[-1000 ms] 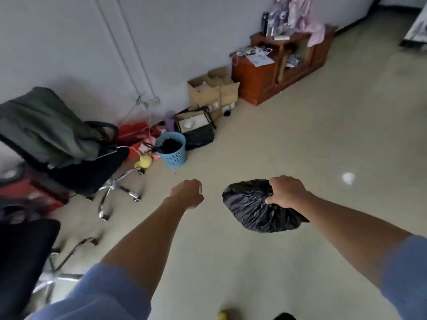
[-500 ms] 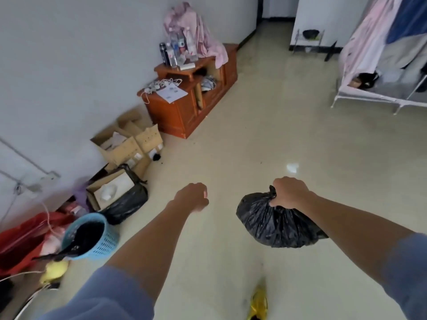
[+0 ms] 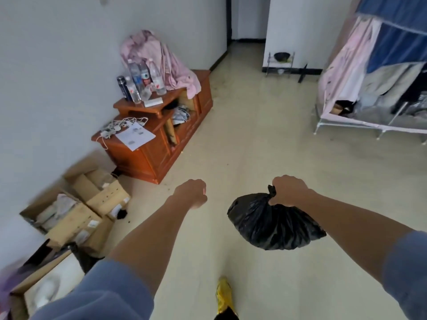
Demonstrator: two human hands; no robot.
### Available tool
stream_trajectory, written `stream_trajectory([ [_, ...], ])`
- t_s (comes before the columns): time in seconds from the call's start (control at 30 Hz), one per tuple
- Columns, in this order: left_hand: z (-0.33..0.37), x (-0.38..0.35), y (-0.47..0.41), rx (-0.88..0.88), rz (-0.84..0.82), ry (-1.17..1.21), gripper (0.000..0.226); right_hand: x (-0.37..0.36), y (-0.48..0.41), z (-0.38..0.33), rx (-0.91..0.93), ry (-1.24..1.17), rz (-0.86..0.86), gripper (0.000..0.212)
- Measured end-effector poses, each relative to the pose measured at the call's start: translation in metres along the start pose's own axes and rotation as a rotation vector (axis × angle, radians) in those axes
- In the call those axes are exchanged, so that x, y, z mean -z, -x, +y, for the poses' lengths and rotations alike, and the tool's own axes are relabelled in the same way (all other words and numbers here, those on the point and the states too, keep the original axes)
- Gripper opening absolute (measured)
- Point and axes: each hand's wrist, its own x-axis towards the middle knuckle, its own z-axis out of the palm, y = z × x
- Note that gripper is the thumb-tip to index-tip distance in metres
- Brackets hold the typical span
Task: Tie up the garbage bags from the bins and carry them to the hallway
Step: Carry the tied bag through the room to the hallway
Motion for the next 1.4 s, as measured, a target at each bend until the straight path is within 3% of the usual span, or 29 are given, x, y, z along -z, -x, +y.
stream_trajectory([
  [0.2, -0.008, 0.087, -0.192, -0.08, -0.016, -0.048, 0.026, 0.084, -0.152, 0.023, -0.078, -0.071, 0.069, 0.04],
  [0.5, 0.034, 0.182, -0.459, -0.192, -0.012, -0.105, 0.027, 0.197, -0.375, 0.107, -0.195, -0.114, 0.15, 0.04],
  [0.93, 0.077, 0.277, -0.841, -0.115, -0.069, -0.028, 0.024, 0.342, -0.742, 0.233, -0.161, -0.115, -0.012, 0.04],
  [1.2, 0.063, 0.326, -1.094, -0.069, -0.086, -0.072, 0.029, 0.415, -0.987, 0.29, -0.107, -0.119, 0.027, 0.046],
  [1.4, 0.088, 0.397, -1.291, -0.142, -0.103, -0.078, 0.028, 0.493, -1.158, 0.335, -0.198, -0.2, 0.004, 0.035],
])
